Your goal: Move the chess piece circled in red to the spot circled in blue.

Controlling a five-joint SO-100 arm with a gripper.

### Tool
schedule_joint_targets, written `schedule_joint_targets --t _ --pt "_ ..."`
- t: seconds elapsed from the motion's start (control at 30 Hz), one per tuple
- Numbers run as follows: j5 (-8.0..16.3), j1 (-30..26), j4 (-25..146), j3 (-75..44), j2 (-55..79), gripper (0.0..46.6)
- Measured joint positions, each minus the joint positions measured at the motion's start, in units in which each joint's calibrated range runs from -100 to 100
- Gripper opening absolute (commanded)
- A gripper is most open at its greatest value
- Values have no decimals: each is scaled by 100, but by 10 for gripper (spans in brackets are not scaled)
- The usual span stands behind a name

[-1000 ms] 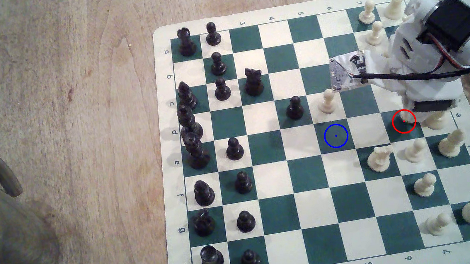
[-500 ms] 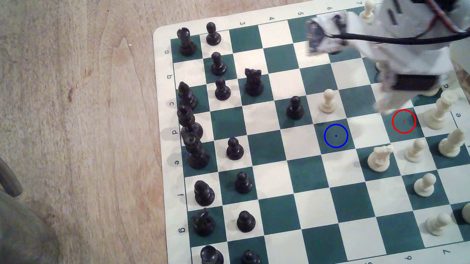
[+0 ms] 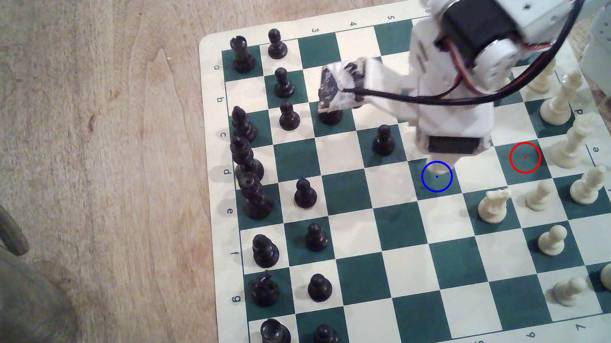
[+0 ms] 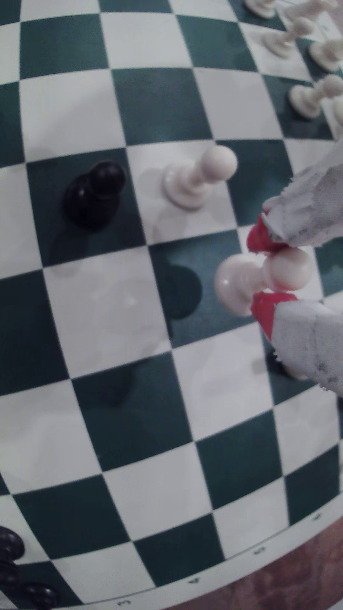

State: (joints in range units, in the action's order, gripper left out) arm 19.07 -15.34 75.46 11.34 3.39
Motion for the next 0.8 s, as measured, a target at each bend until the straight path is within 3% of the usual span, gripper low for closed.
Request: schedule_joint_targets --t 0.8 --pt "-39 0 -183 -154 762 2"
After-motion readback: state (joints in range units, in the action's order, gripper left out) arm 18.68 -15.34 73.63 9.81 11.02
